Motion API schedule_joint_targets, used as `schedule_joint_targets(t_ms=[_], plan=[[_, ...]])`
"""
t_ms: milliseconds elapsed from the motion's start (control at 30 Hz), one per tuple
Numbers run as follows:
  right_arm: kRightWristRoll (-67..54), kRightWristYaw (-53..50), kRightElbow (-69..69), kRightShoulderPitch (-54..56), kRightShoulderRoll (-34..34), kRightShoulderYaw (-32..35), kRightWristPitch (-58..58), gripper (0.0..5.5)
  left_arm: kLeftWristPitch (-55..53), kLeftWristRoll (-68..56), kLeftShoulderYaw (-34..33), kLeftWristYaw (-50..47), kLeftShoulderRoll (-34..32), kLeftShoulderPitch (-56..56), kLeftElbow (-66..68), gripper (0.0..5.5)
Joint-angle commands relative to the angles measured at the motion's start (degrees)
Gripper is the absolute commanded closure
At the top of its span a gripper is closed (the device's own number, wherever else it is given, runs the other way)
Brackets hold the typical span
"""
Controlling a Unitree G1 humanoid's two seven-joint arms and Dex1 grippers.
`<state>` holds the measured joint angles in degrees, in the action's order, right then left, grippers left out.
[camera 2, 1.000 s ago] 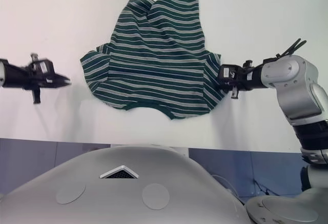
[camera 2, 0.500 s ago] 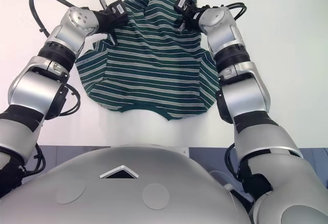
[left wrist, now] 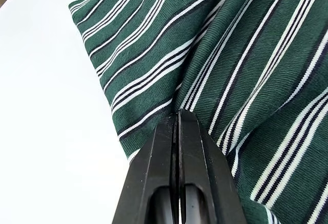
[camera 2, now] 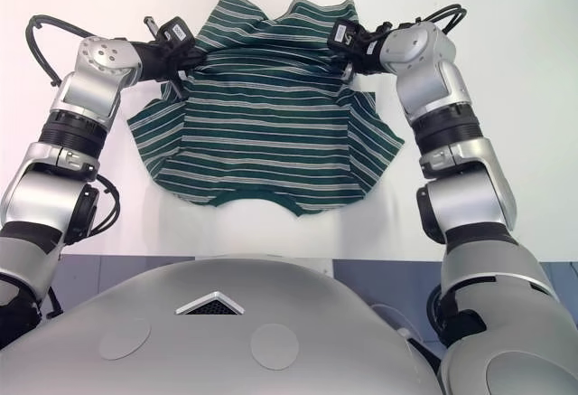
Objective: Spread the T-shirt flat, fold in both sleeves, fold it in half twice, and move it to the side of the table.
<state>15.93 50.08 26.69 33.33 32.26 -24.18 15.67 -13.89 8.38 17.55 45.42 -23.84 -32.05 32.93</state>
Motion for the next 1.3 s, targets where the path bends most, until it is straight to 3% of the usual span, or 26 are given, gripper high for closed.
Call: schedule_joint_targets(t_ms=[33,267,400,467,567,667,800,1133,1300], plan=[[1.32,-2.00,2.29,-2.47,0.02,0.22,2.51,4.15,-6.43,0.24,0.03,0.81,-1.37,4.29,-1.72,5.49],[1.33,-20.93,37.26,13.56,-13.64,4.36,-10.24,4.15,-4.10,-1.81,-5.29,-7.48,4.24,-8.33,16.35,5.49],[1.93,-32.79,45.70,19.53,-16.47,6.24,-19.15,4.15,6.66,-5.45,-11.75,-13.60,5.46,-14.46,23.07,5.49],[0.88,-36.64,45.82,21.20,-16.73,8.32,-23.72,4.15,8.27,-9.53,-15.72,-10.63,4.25,-14.29,20.22,5.29],[-3.09,-36.09,35.90,17.90,-15.59,12.62,-30.20,4.15,-7.85,-18.13,-19.76,2.05,-5.06,-2.09,-0.89,4.79],[-7.33,-33.65,14.37,6.51,-13.37,16.50,-25.59,4.15,-25.64,-27.06,-24.01,10.46,-15.60,14.54,-22.60,4.27],[-7.36,-34.55,-5.06,-5.73,-12.39,18.72,-15.61,4.15,-33.12,-30.52,-27.33,14.28,-23.51,27.36,-32.58,4.10],[-5.71,-35.47,-12.53,-9.44,-13.55,18.56,-7.54,4.15,-28.13,-28.00,-19.58,11.20,-17.21,28.41,-20.65,4.10],[-4.60,-35.67,-10.59,-8.73,-13.24,17.99,-7.58,4.15,-25.97,-28.00,-19.43,10.16,-15.95,27.93,-17.90,4.65]])
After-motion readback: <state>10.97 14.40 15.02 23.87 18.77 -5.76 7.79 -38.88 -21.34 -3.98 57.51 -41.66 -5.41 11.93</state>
